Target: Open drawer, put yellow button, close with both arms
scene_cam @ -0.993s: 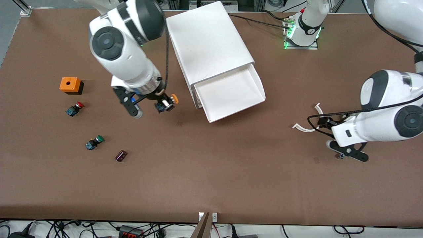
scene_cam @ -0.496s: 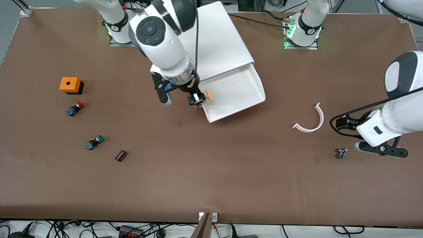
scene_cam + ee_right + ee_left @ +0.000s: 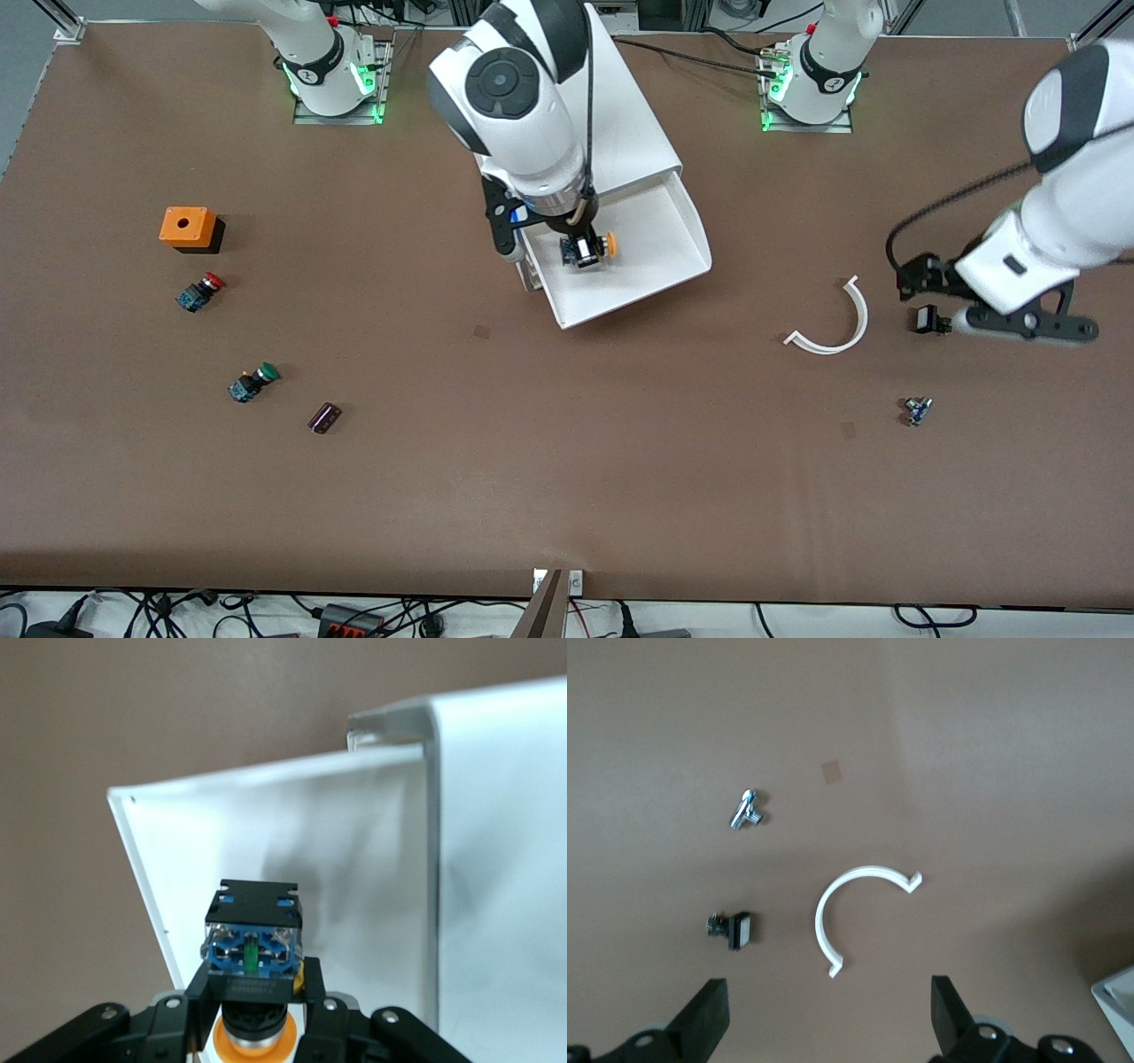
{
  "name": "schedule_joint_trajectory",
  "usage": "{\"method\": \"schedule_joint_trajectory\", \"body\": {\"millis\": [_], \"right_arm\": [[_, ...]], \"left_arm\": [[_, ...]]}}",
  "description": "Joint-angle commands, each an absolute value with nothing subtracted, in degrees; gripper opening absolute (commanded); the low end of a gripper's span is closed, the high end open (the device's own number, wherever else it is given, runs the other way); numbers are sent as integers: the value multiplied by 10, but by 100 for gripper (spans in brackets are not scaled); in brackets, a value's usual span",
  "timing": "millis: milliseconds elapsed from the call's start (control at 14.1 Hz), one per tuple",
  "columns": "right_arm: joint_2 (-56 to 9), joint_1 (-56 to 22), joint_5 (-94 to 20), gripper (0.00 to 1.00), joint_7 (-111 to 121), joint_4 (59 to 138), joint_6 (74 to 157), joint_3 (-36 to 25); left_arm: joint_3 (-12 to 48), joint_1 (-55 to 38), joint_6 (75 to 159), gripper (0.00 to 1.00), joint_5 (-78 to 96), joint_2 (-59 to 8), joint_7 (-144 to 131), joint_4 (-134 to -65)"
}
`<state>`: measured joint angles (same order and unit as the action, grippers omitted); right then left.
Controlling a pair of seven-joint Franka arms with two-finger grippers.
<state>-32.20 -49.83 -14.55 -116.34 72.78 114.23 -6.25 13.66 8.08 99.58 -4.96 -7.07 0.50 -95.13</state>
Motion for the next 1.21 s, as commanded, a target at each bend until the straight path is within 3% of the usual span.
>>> {"method": "schedule_joint_trajectory", "body": {"millis": [0, 638, 709, 780, 851, 1135], "right_arm": [[-338, -509, -156, 0, -1195, 700, 1137, -68], [-365, -514, -168, 0, -1187, 700, 1150, -56], [-365, -512, -176, 8, -1180, 700, 1150, -56], [-364, -511, -184, 64, -1184, 701, 1147, -56], [-364, -512, -188, 96, -1193, 701, 1146, -58], [-362, -518, -178, 100, -1197, 702, 1145, -60]], "left_arm": [[136, 95, 961, 100, -18, -22, 3, -971], [135, 105, 936, 100, 11, -39, 1, -943], [136, 105, 936, 100, 11, -39, 0, -943], [136, 105, 936, 100, 12, -39, 0, -943], [137, 105, 936, 100, 12, -39, 0, -943], [139, 105, 935, 100, 11, -39, 0, -939]]}}
